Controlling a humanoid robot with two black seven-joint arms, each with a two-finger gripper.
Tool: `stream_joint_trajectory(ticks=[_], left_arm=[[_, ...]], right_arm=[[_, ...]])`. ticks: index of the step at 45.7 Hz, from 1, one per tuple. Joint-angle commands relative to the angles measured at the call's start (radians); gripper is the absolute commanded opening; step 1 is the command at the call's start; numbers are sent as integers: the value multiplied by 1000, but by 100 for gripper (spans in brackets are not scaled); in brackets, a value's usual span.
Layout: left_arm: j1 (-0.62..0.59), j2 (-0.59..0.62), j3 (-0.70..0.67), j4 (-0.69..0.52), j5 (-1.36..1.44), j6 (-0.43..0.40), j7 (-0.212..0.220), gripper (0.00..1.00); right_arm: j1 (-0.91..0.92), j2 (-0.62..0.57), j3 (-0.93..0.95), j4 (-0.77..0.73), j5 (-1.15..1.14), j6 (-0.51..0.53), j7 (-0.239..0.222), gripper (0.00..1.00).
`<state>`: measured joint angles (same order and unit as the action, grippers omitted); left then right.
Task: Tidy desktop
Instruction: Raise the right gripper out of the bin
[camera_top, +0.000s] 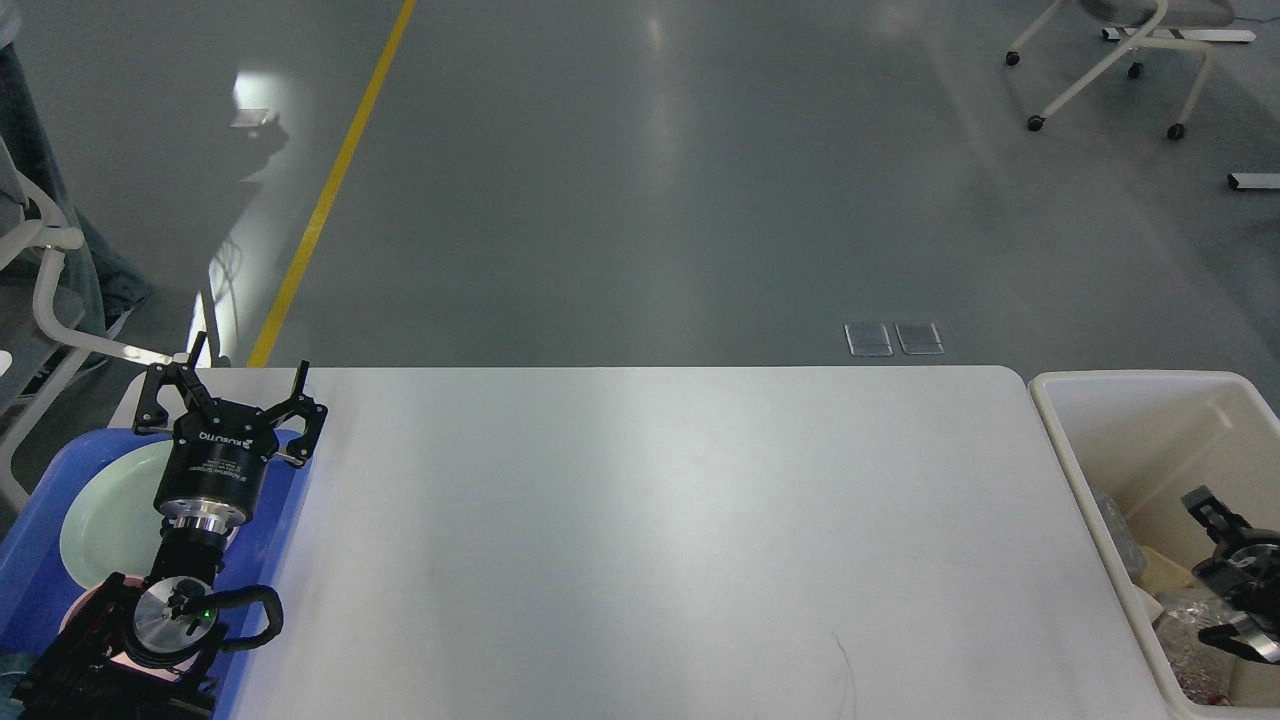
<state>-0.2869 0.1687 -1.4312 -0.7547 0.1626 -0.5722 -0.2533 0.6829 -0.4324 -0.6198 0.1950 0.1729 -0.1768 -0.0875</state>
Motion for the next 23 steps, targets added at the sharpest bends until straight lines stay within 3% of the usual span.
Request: stream_joint_trajectory(ticks=[1,13,23], left_arm=[[0,0,0,0,0,0,0,97],[0,0,0,0,0,0,0,97],[0,0,0,0,0,0,0,97]], right_arm=[[81,-15,259,1,-1,0,14,100],[153,-29,932,41,-21,0,14,100],[144,-164,1181,406,-79,0,14,100]])
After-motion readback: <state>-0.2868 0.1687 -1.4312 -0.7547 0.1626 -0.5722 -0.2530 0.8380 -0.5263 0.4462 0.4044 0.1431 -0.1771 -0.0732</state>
